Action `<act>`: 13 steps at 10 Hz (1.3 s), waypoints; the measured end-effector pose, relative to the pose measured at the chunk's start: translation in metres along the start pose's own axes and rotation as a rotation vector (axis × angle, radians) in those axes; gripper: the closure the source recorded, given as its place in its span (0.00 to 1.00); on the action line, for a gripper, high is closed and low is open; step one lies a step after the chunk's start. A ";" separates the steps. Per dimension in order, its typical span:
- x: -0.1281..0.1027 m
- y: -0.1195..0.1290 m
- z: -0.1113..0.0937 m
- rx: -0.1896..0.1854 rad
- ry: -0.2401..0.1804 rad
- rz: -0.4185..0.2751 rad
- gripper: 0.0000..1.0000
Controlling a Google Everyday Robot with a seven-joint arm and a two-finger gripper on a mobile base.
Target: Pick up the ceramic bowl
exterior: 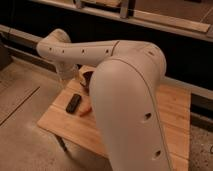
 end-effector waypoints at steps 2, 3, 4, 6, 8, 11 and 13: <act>-0.018 -0.015 -0.014 -0.042 -0.008 0.004 0.35; -0.028 -0.030 -0.017 -0.060 -0.009 0.015 0.35; -0.034 -0.040 -0.017 -0.076 -0.009 0.021 0.35; -0.048 -0.055 -0.009 -0.103 0.001 0.002 0.35; -0.057 -0.064 0.006 -0.110 0.031 -0.041 0.35; -0.067 -0.053 0.031 -0.111 0.091 -0.162 0.35; -0.069 -0.039 0.053 -0.114 0.141 -0.229 0.35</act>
